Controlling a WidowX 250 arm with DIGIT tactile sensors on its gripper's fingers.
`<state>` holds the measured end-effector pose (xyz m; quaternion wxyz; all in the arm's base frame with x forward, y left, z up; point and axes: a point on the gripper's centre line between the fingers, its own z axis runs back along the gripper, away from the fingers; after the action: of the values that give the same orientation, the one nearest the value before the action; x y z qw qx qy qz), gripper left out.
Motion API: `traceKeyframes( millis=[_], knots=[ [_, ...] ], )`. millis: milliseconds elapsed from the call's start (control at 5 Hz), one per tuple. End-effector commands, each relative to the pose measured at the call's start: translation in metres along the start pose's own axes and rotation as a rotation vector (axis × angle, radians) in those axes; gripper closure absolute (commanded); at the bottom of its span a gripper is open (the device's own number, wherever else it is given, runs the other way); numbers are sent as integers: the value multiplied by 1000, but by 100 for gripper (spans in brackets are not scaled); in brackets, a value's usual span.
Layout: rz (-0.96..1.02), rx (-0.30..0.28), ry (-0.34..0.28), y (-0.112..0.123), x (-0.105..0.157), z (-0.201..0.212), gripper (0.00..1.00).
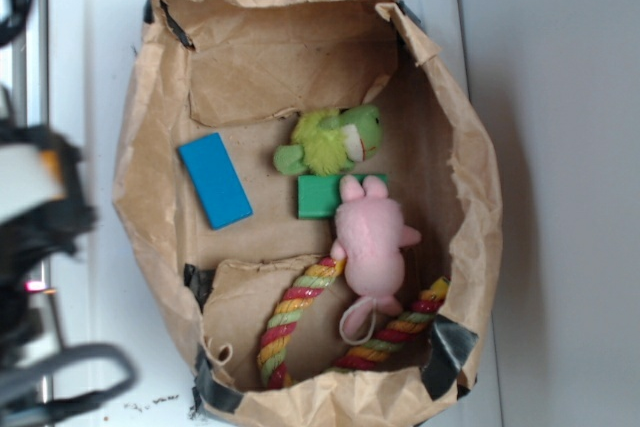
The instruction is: Grab the green animal.
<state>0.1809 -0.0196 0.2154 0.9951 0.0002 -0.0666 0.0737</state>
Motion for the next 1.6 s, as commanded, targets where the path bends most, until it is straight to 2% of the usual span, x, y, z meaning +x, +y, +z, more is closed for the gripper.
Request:
traceKeyframes(
  millis=[0,200,400,600,800,1200,1400],
  knots=[
    [254,-80,-116,6,59,-16,0],
    [349,-80,-116,11,88,-24,0],
    [456,-40,-154,18,95,-32,0],
    [436,-15,-217,25,105,-42,0],
    [428,-3,-237,36,115,-57,0],
    [430,16,-195,51,124,-86,0],
    [430,16,-195,51,124,-86,0]
  ],
)
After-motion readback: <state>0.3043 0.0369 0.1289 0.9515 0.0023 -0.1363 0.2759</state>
